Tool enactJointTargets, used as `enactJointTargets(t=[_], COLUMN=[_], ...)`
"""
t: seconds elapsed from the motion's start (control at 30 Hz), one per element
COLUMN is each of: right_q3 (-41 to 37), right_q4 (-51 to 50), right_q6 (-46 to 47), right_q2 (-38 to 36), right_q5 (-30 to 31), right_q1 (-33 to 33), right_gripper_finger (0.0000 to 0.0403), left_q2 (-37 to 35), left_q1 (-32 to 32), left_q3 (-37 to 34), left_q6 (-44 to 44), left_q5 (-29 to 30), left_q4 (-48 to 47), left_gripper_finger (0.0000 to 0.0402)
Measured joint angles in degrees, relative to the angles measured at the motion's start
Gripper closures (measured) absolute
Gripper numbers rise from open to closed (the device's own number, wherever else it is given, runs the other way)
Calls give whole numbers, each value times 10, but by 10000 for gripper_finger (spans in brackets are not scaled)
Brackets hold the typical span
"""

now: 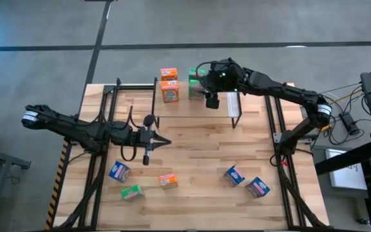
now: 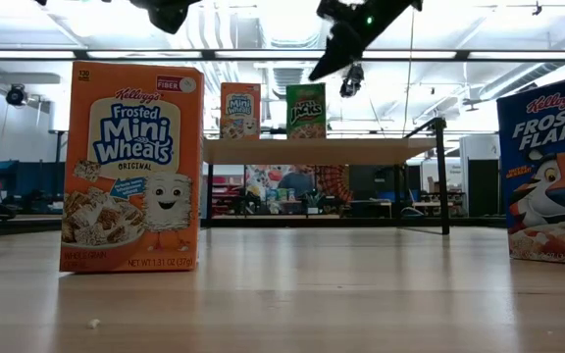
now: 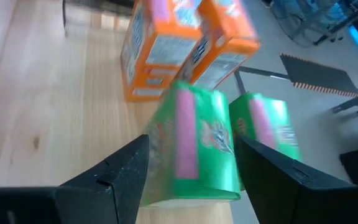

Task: Stack cereal on shelf
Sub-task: Put the right green cereal box aligned with the other green cereal box on the shelf

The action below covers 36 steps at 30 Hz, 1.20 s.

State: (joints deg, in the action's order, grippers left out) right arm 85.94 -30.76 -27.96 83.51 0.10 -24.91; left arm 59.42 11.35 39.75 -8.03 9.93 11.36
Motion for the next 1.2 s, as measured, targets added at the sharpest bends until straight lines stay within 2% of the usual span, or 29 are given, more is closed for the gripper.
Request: enactJointTargets(t=[0.2, 0.37, 0.5, 0.67, 0.8, 0.9, 1.2], right_q3=[32, 38, 17, -39, -84, -109, -118], right_q4=[-48, -89, -126, -83, -22, 13, 57], right_q6=[43, 60, 73, 85, 88, 74, 63], right_q2=[-19, -28, -27, -20, -17, -17, -17], right_q5=[-2, -6, -22, -30, 51, 111, 120], right_q1=[7, 29, 49, 63, 61, 61, 55], right_gripper_finger=[178, 194, 232, 306, 362, 389, 394], left_q2=[1, 1, 1, 1, 1, 2, 2], left_q1=[0, 0, 0, 0, 0, 0, 0], left_q3=[0, 0, 0, 0, 0, 0, 0], left_q6=[4, 3, -3, -14, -18, -20, -27], left_q5=[0, 0, 0, 0, 0, 0, 0], left_q4=[0, -2, -3, -3, -3, -3, -3], left_gripper_finger=[401, 401, 401, 401, 401, 401, 401])
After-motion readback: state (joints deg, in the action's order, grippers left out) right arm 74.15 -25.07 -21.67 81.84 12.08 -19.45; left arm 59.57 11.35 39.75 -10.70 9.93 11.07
